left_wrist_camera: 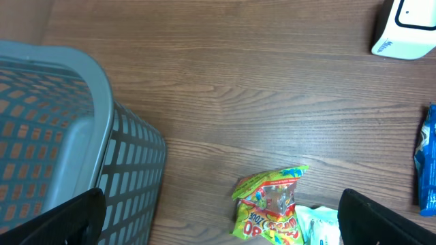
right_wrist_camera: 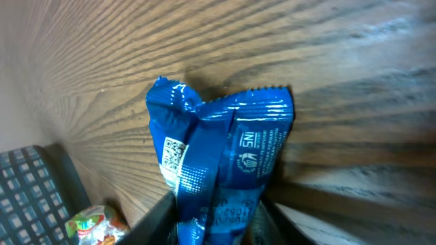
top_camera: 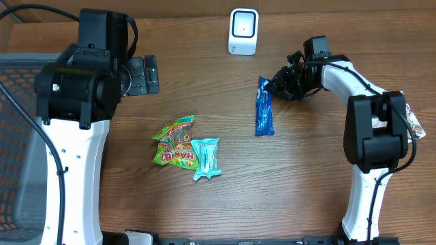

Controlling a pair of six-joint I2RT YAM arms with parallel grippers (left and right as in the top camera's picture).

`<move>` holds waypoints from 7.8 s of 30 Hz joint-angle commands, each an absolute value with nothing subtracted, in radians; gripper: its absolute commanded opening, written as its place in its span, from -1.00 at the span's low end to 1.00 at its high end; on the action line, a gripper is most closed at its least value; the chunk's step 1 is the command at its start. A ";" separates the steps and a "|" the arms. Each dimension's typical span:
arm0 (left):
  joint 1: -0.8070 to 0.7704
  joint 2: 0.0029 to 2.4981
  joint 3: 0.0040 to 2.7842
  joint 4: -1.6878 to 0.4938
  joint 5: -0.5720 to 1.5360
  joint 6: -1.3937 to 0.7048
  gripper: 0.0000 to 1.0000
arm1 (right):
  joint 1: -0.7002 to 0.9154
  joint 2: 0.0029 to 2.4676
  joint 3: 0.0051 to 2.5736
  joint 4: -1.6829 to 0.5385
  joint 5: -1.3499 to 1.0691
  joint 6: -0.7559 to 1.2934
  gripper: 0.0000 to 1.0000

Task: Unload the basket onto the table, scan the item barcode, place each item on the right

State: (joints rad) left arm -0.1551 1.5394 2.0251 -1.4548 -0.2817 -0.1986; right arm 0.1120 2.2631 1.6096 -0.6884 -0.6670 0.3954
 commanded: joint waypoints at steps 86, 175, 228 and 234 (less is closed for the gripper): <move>-0.151 1.543 2.038 -1.455 -0.295 -0.176 1.00 | 0.460 2.074 1.731 -1.136 0.424 0.335 -0.92; -0.151 1.543 2.038 -1.455 -0.295 -0.176 1.00 | 0.569 2.121 1.550 -1.054 0.584 0.223 0.05; -0.152 1.543 2.038 -1.455 -0.295 -0.176 1.00 | 0.240 2.342 2.114 -0.162 -1.163 0.678 -0.93; -0.152 1.543 2.038 -1.455 -0.295 -0.176 0.99 | 0.239 2.505 2.114 0.113 -1.161 0.940 -0.93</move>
